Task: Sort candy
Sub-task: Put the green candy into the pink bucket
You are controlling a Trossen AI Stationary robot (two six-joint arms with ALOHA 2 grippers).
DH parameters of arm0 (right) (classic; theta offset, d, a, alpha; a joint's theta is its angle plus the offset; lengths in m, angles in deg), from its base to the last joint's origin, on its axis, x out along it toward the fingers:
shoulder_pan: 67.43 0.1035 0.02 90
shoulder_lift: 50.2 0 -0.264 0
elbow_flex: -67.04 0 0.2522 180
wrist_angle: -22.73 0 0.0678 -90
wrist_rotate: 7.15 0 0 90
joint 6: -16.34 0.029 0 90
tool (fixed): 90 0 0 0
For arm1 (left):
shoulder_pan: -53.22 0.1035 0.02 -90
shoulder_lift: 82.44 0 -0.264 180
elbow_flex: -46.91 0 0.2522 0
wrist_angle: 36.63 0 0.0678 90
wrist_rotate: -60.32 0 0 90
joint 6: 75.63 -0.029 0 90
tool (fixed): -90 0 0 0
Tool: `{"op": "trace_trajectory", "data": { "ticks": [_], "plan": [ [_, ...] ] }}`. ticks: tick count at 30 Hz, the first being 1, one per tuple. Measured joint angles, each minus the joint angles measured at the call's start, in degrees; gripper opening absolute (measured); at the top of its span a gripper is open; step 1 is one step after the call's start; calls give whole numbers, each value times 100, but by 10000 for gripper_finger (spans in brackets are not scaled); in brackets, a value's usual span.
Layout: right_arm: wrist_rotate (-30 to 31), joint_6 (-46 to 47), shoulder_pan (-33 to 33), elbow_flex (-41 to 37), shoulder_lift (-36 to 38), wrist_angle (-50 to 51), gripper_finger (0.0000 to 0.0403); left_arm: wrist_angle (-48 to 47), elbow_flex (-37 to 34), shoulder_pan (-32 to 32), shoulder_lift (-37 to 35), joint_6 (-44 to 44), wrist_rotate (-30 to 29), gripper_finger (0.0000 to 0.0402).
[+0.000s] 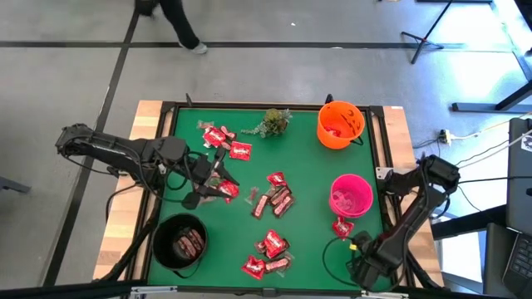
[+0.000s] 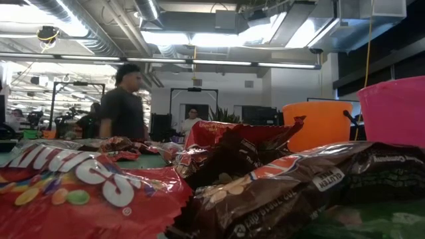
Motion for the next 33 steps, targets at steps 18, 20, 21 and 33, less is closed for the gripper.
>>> {"op": "trace_trajectory", "data": {
  "ticks": [18,20,21,33],
  "plan": [
    [-90,367,-7,-809,-80,-1289,190,-68,0,-4,0,-62,2,167],
    [-57,354,-4,-811,-98,-1381,165,-67,0,-4,0,-62,2,167],
    [-41,349,-4,-815,-98,-1427,152,-65,0,-4,0,-62,2,167],
    [485,44,9,-309,-137,-1493,10,-55,0,0,0,82,21,167]
  ]
}}
